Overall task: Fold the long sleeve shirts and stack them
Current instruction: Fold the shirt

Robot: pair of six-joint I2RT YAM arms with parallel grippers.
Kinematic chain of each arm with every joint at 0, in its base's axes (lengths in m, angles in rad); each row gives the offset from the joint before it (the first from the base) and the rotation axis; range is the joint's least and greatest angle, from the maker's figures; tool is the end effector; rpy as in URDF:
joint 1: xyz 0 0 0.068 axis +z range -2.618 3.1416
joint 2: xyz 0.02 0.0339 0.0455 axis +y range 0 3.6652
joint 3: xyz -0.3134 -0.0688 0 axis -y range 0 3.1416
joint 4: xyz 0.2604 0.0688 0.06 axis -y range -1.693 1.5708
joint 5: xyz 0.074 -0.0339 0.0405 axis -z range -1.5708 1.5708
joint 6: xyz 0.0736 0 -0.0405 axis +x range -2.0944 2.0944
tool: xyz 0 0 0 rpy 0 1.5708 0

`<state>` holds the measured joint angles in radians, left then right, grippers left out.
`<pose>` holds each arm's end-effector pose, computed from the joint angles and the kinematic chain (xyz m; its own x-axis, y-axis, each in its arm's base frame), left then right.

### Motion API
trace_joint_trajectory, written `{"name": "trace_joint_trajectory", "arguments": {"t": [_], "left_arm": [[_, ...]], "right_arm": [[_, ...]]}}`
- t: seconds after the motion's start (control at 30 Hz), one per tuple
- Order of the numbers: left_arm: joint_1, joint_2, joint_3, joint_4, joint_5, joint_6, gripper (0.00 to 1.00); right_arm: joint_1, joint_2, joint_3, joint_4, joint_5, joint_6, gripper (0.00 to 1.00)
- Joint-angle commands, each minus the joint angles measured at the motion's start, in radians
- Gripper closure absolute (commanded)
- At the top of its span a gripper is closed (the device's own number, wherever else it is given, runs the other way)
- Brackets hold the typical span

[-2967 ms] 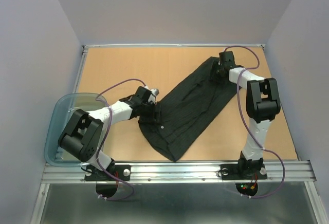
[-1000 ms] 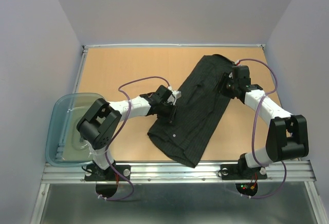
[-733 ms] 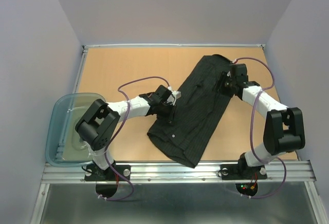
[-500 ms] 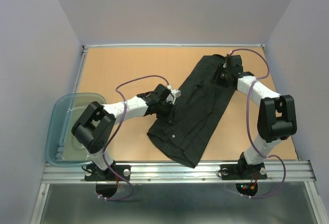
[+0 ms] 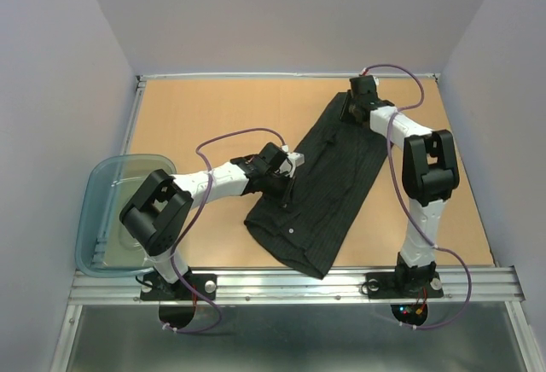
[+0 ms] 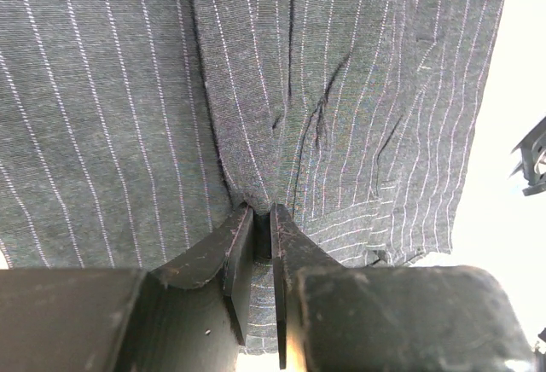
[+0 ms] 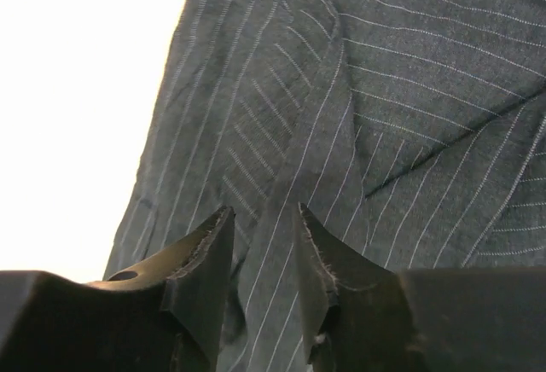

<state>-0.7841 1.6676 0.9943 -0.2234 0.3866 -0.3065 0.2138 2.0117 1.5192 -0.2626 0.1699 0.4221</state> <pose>0.2495 -0.2880 0.1989 -0.7750 0.3783 -0.5062 0.6156 0.6332 -0.4692 0.5091 0.0978 0.2262 -0.6474 0.2726 -0.7118 0.1934 0.9620 0.1926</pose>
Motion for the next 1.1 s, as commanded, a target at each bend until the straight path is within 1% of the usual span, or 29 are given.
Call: {"name": "trace_joint_trajectory", "arguments": {"t": [0.0,0.13,0.4,0.5,0.63,0.77,0.93,1.0,1.07], "left_arm": [[-0.006,-0.029,0.027,-0.014,0.018,-0.003,0.76],[-0.006,-0.020,0.033,-0.011,0.018,0.000,0.76],[-0.006,-0.012,0.049,-0.013,0.023,0.004,0.76],[-0.007,-0.009,0.049,-0.013,0.023,0.006,0.76],[-0.009,-0.003,0.046,-0.011,0.023,0.007,0.76],[-0.010,0.009,0.046,-0.010,0.021,0.007,0.76],[-0.010,0.032,0.050,-0.001,0.020,0.009,0.76],[-0.010,0.041,0.052,0.004,0.018,0.009,0.76],[-0.012,0.046,0.052,0.006,0.018,0.009,0.76]], "right_arm": [[0.030,0.065,0.110,0.005,0.126,-0.006,0.61],[0.053,0.105,0.127,-0.004,0.218,-0.013,0.61],[0.061,0.162,0.154,-0.015,0.270,-0.023,0.63],[0.062,0.162,0.157,-0.018,0.278,-0.028,0.69],[0.062,0.162,0.159,-0.029,0.286,-0.045,0.71],[0.064,0.162,0.154,-0.040,0.309,-0.065,0.79],[0.064,0.163,0.156,-0.047,0.295,-0.074,0.76],[0.065,0.168,0.160,-0.047,0.290,-0.074,0.68],[0.070,0.179,0.173,-0.047,0.289,-0.081,0.63]]}}
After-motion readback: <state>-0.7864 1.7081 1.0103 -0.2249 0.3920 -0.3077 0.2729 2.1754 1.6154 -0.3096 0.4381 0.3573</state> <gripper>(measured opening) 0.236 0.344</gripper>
